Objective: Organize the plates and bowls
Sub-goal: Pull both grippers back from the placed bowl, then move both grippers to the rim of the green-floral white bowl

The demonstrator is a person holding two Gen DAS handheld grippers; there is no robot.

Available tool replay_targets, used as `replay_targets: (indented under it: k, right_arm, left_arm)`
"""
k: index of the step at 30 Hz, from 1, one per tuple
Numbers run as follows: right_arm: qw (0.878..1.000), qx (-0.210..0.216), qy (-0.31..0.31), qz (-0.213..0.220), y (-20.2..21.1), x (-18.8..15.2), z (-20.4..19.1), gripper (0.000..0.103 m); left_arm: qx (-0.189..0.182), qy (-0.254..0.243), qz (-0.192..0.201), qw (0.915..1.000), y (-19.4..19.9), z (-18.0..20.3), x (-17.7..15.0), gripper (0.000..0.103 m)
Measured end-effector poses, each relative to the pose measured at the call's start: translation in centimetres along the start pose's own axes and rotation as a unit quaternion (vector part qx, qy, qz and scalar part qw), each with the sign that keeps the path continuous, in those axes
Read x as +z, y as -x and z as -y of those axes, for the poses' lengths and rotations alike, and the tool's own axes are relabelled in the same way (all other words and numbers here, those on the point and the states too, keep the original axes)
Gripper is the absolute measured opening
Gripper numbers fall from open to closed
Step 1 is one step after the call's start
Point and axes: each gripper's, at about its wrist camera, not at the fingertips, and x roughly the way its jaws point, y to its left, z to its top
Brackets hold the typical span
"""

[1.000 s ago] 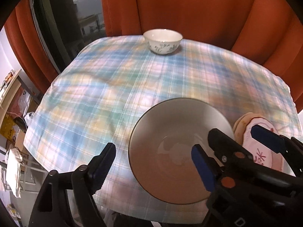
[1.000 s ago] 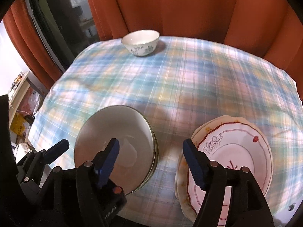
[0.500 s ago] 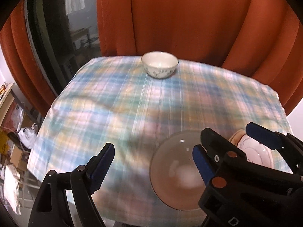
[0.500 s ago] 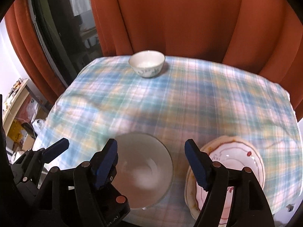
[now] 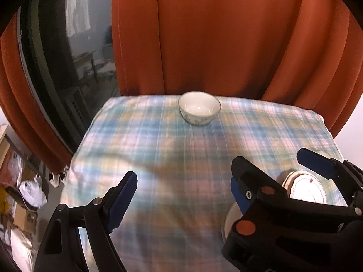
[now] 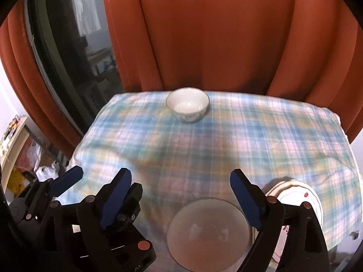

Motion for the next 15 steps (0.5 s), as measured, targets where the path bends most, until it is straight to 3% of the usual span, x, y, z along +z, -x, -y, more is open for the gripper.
replay_targets:
  k: [9, 15]
  right_arm:
    - [0.999, -0.035, -0.021, 0.028, 0.4, 3.0, -1.2, 0.094]
    - [0.998, -0.053, -0.024, 0.023, -0.9, 4.6, -1.3, 0.094]
  left_arm:
    - [-0.019, -0.016, 0.02, 0.9995, -0.5, -1.2, 3.0, 0.093]
    - [-0.024, -0.013, 0.011, 0.9996, -2.4, -1.6, 4.5, 0.1]
